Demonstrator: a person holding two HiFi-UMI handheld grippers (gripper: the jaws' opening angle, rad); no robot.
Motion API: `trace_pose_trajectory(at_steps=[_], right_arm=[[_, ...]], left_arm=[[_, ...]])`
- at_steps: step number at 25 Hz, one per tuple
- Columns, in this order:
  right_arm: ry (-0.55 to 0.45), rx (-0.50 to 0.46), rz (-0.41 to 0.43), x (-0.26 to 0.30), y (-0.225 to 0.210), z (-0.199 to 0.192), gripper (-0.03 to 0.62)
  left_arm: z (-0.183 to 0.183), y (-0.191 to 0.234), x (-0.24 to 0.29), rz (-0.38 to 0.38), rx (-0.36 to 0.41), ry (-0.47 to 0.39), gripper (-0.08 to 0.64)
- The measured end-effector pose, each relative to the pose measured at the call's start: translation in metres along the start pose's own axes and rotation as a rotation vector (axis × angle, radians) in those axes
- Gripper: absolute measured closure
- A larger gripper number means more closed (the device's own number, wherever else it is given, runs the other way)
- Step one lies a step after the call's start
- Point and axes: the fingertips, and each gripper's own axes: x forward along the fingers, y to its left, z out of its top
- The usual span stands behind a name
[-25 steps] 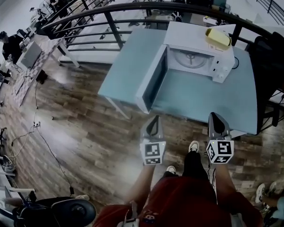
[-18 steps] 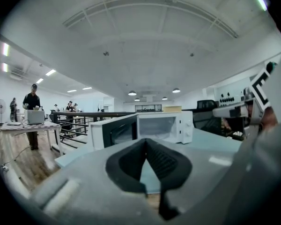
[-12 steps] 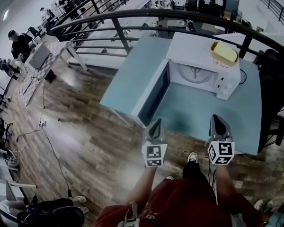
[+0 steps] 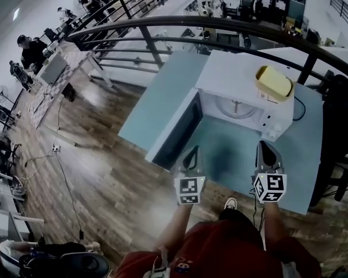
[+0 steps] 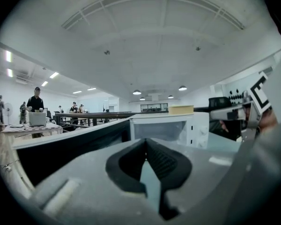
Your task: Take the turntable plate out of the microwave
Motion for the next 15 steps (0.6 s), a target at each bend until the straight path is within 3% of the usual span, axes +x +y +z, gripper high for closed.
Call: trace_pose_trajectory(at_steps=[15], right_arm=[[-0.011,0.016,0.082,0.065,-0.083,0.006,0.591]], left_arm=[[0.031,-0.037,0.091,0.05,0.025,-0.021,0.561]])
